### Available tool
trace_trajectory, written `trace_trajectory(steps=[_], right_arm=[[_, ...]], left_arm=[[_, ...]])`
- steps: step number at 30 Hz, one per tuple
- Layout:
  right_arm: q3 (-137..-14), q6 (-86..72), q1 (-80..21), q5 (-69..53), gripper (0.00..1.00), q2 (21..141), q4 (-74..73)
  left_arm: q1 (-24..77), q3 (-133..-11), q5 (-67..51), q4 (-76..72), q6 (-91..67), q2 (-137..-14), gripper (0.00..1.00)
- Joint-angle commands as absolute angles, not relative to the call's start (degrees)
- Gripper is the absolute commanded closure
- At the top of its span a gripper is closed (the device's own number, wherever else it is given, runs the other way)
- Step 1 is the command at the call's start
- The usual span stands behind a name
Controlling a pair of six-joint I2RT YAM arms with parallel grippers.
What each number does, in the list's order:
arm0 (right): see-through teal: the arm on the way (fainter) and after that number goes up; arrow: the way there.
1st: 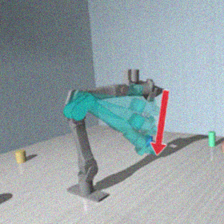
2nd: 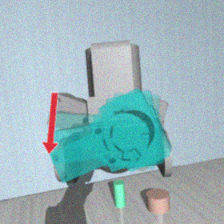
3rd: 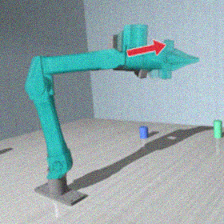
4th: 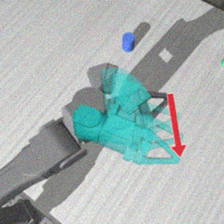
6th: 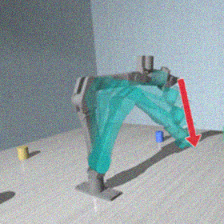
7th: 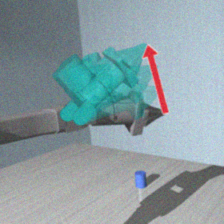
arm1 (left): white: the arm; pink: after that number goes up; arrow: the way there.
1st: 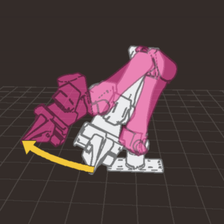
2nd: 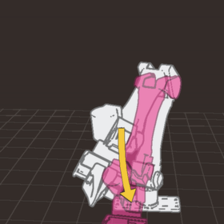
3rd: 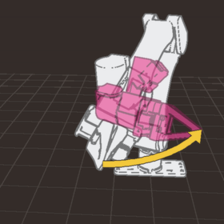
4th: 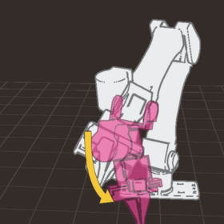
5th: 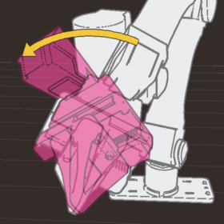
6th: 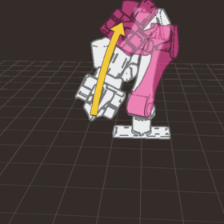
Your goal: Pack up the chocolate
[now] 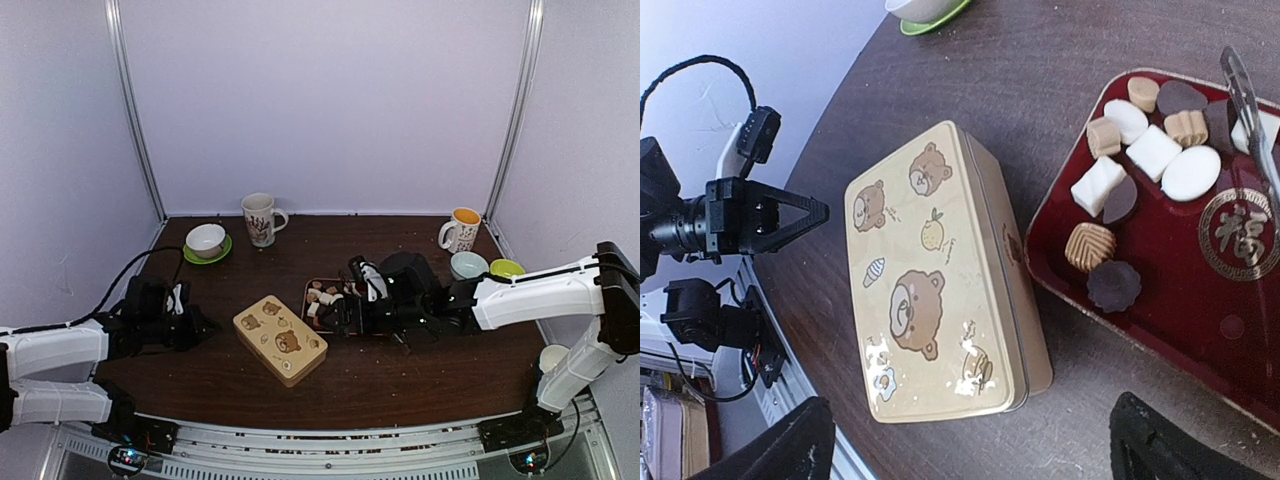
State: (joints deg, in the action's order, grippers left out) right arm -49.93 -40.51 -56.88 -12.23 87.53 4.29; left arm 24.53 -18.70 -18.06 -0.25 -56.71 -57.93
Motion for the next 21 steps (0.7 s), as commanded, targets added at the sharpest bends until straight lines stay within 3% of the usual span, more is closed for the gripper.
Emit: trace_trajectory(steps=[1, 7, 21], right_arm=[[-47.9, -44.1, -58.4, -14.3, 0.05, 88.4, 6.9], [-48.3, -44.7, -59.9, -15.7, 0.1, 90.8, 8.2], [-50.9, -49.3, -61.3, -18.2, 0.04, 97.7, 11.9]], left_arm=[[29.0, -18.3, -16.9, 0.3, -61.6, -56.2, 1.0], [31.6, -16.7, -17.4, -3.2, -63.6, -56.9, 1.0], [32.1, -18.1, -20.9, -7.5, -62.4, -63.9, 1.0]])
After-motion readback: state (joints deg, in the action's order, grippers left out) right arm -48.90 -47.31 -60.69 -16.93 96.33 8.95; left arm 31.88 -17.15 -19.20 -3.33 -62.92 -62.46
